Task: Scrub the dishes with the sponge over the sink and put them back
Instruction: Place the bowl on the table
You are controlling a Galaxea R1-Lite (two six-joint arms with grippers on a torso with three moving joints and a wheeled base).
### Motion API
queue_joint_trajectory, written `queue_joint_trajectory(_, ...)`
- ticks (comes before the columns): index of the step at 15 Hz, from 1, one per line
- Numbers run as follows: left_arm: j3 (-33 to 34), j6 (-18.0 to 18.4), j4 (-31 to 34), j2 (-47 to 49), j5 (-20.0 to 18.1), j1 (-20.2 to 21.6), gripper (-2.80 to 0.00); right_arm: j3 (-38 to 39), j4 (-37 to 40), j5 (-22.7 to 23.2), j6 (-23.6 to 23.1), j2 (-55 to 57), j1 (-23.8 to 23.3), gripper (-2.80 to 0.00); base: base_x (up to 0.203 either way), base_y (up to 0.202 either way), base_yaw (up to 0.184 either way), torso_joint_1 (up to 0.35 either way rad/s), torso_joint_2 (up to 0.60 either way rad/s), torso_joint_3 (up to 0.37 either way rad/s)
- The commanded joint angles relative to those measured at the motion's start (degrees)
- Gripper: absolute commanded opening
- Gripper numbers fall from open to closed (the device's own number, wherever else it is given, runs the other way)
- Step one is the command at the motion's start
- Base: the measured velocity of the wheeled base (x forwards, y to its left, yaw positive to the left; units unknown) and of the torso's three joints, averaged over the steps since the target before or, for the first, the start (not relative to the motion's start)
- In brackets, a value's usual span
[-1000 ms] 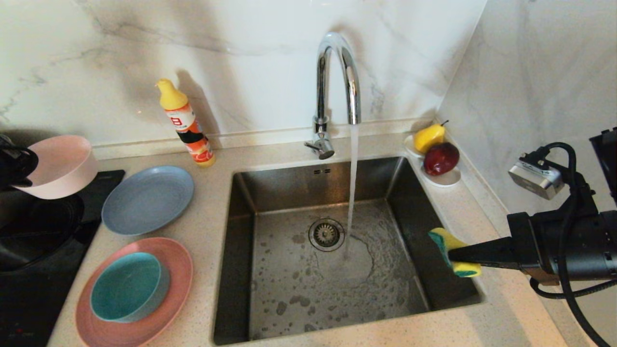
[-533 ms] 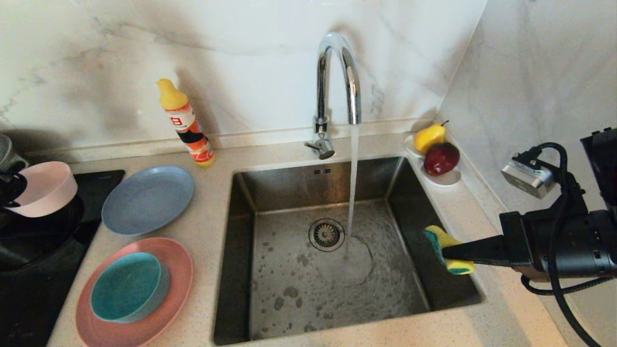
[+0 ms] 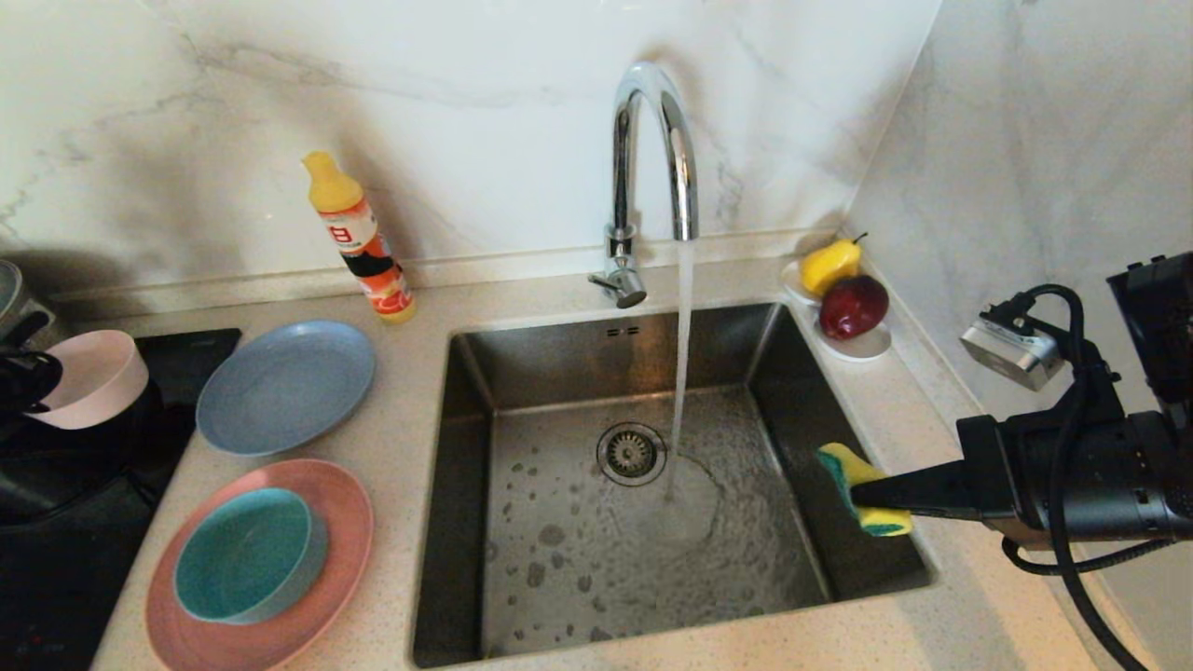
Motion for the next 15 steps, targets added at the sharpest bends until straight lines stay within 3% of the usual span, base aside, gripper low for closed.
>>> queue_joint_trajectory(1, -1.19, -0.21, -0.01, 2.66, -0.04, 0.14, -2.80, 0.09, 0.10, 0.15, 0.18, 0.70, 0.03, -2.80, 0.000, 0.000, 0.000, 0.000, 0.00, 0.000)
queue_joint_trajectory(7, -3.39, -0.01, 0.17, 5.37, 0.04, 0.14, -2.80, 0.03, 0.10, 0.06, 0.18, 0.88, -0.01, -2.80, 0.000, 0.000, 0.000, 0.000, 0.00, 0.000)
queue_joint_trajectory(8, -3.39, 0.17, 0.40, 5.56, 0.04, 0.14, -0.17, -0.15, 0.10, 0.11, 0.18, 0.84, 0.01, -2.80, 0.000, 0.000, 0.000, 0.000, 0.00, 0.000)
queue_joint_trajectory(9, -3.48, 0.26, 0.33, 5.47, -0.05, 0.14, 0.00, -0.17, 0.10, 0.13, 0.18, 0.82, -0.01, -2.80, 0.000, 0.000, 0.000, 0.000, 0.00, 0.000)
queue_joint_trajectory(12, -3.55, 0.05, 0.50, 2.91, -1.52, 0.12, 0.00, 0.00, 0.10, 0.06, 0.18, 0.56, -0.01, -2.80, 0.000, 0.000, 0.000, 0.000, 0.00, 0.000)
queue_joint_trajectory(15, -1.54, 0.06, 2.38, -5.73, -5.85, 0.03, 0.00, 0.18, 0.10, 0.06, 0.16, 0.21, -0.01, -2.80, 0.000, 0.000, 0.000, 0.000, 0.00, 0.000)
